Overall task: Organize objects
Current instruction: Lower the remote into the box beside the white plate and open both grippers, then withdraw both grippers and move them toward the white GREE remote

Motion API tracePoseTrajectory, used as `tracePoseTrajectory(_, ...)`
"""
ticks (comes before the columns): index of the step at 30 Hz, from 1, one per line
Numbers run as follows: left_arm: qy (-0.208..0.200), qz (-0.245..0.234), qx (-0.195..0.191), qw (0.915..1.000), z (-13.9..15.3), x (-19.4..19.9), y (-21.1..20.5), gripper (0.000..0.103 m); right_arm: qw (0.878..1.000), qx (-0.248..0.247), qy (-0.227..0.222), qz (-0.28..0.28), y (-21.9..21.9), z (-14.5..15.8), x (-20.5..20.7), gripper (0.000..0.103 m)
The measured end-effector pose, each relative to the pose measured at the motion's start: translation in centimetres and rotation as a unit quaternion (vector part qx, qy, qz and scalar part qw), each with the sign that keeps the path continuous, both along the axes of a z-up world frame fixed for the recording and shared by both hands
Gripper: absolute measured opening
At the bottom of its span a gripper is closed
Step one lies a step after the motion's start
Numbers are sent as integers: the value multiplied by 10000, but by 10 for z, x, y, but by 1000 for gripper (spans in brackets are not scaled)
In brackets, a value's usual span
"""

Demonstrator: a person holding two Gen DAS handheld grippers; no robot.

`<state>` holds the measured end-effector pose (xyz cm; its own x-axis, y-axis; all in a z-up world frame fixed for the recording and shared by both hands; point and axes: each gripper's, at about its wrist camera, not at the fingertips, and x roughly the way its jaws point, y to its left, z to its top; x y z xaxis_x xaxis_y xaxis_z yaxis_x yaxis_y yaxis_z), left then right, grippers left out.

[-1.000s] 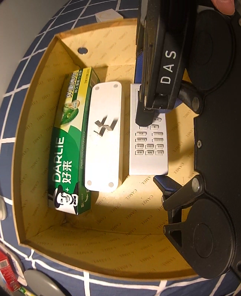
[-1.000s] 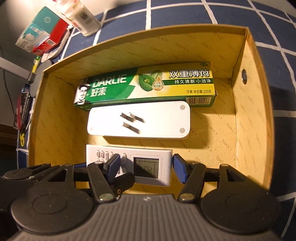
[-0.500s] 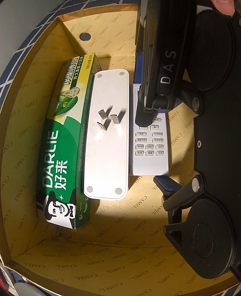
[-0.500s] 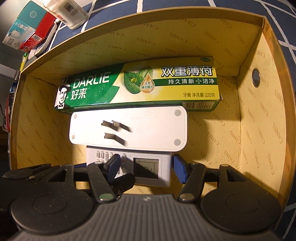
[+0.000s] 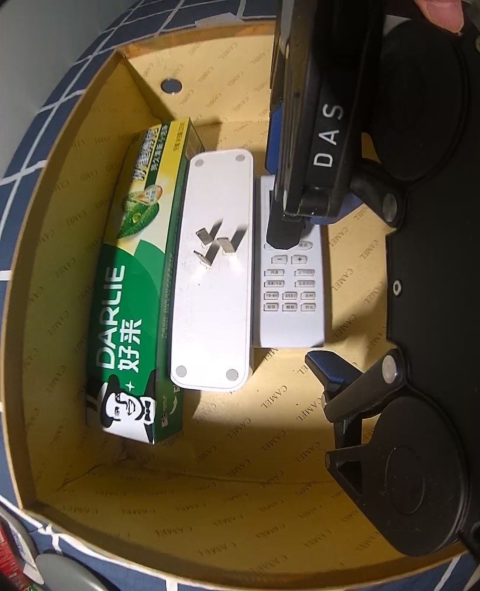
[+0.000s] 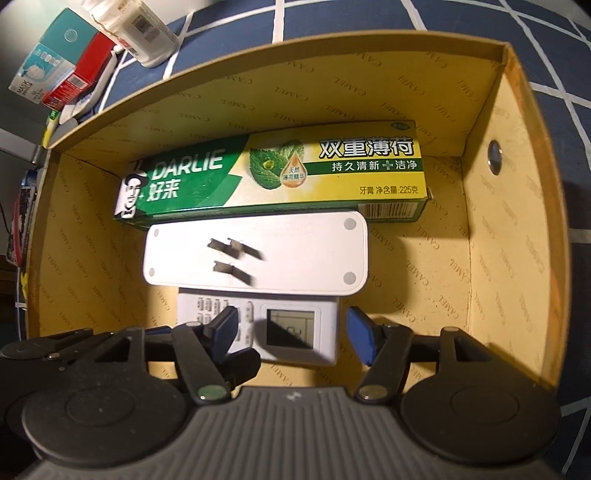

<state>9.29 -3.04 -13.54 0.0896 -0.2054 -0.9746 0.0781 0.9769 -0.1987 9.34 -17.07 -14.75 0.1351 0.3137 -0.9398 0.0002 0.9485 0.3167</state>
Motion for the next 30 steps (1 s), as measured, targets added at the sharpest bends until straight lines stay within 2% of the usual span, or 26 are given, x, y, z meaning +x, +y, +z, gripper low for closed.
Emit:
tracePoseTrajectory(9, -391, -4, -38, 9992, 39, -20, 2, 75, 9990, 47, -445, -30, -15, 40, -30, 67)
tracePoseTrajectory(11, -471, -17, -28, 9989, 48, -27, -4, 75, 9986, 51, -534, -35, -6, 48, -29, 73)
tracePoseTrajectory(14, -610, -83, 6, 9981, 55, -36, -14, 83, 9975, 56, -696, -122, -10, 64, -40, 78)
tracePoseTrajectory(17, -741, -163, -11, 9971, 67, -45, -19, 84, 9962, 44, -840, -227, -16, 77, -52, 82)
tracePoseTrajectory(22, -903, -398, -26, 9951, 85, -62, -28, 86, 9935, 27, -1001, -532, -33, 95, -73, 88)
tracePoseTrajectory(30, -1140, -882, 17, 9896, 102, -73, -53, 97, 9838, -83, -1238, -1297, -73, 117, -107, 100)
